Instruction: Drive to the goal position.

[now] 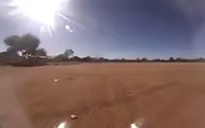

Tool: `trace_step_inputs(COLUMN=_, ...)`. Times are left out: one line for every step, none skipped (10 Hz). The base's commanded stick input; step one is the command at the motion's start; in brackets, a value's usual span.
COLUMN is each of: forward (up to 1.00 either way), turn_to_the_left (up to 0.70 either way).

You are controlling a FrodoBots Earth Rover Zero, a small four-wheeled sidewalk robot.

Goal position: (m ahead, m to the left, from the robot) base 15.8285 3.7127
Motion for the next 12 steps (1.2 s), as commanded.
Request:
trace_step_inputs(forward=0.5, turn_to_the_left=0.0)
trace_step_inputs(forward=0.5, turn_to_the_left=0.0)
trace_step_inputs(forward=0.5, turn_to_the_left=0.0)
trace_step_inputs(forward=0.5, turn_to_the_left=0.0)
trace_step_inputs(forward=0.5, turn_to_the_left=0.0)
trace_step_inputs(forward=0.5, turn_to_the_left=0.0)
trace_step_inputs(forward=0.5, turn_to_the_left=0.0)
trace_step_inputs(forward=0.5, turn_to_the_left=0.0)
trace_step_inputs(forward=0.5, turn_to_the_left=0.0)
trace_step_inputs(forward=0.5, turn_to_the_left=0.0)
trace_step_inputs(forward=0.5, turn_to_the_left=0.0)
trace_step_inputs(forward=0.5, turn_to_the_left=0.0)
